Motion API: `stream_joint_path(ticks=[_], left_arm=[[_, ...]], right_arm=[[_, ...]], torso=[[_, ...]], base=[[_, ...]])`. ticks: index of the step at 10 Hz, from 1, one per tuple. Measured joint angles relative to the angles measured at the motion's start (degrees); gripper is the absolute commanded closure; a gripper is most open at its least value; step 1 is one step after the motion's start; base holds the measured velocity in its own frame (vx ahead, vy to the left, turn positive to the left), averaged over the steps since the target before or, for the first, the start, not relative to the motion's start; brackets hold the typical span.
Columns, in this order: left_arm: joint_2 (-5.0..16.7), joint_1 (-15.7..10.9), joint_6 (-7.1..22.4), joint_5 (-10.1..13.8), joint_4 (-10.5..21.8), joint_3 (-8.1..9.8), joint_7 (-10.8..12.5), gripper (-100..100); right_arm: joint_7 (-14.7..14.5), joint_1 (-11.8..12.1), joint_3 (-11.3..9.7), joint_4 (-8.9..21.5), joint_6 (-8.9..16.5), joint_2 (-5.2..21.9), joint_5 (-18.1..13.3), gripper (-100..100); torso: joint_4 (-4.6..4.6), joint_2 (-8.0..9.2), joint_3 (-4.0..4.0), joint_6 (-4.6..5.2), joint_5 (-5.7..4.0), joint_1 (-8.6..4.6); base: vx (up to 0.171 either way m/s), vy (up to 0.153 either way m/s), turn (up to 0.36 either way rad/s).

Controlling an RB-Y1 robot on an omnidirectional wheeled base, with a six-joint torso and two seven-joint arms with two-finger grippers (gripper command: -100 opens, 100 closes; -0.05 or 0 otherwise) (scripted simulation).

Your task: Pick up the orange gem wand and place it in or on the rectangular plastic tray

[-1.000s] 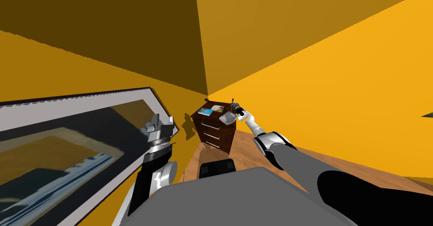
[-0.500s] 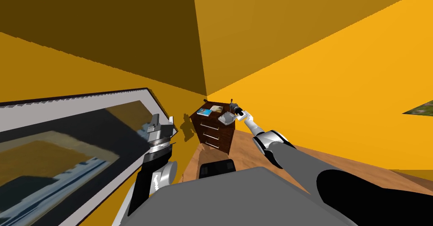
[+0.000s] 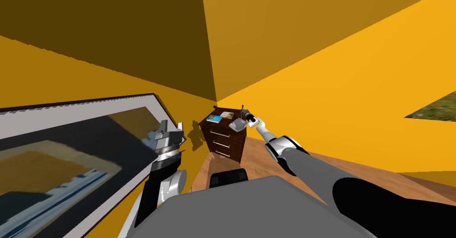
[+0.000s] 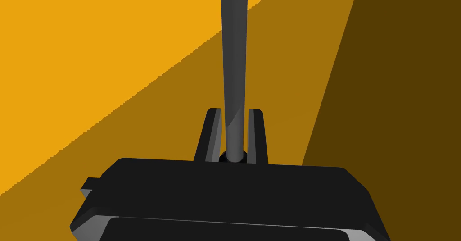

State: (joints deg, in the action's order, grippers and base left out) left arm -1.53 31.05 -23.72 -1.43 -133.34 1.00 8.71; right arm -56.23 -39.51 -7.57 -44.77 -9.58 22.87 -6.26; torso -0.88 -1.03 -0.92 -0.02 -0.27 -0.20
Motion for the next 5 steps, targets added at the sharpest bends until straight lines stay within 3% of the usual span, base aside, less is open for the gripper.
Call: stream_joint_path(ticks=[3,4,5], left_arm=[[0.0,0.0,0.0,0.0,0.0,0.0,0.0,0],[0.0,0.0,0.0,0.0,0.0,0.0,0.0,0],[0.0,0.0,0.0,0.0,0.0,0.0,0.0,0]], right_arm=[[-3.33,-0.77,-1.68,1.9,-0.97,-0.12,4.29,100],[-3.58,-0.81,-1.76,2.03,-1.08,-0.12,4.47,0],[-3.56,-0.81,-1.75,2.01,-1.07,-0.12,4.45,100]], torso=[[-0.18,-0.12,-0.15,0.0,-0.08,-0.07],[-0.19,-0.16,-0.17,0.0,-0.09,-0.08],[-0.19,-0.18,-0.18,0.0,-0.09,-0.09]], base=[[0.0,0.002,-0.018],[0.0,0.0,0.0],[-0.099,0.078,-0.071]])
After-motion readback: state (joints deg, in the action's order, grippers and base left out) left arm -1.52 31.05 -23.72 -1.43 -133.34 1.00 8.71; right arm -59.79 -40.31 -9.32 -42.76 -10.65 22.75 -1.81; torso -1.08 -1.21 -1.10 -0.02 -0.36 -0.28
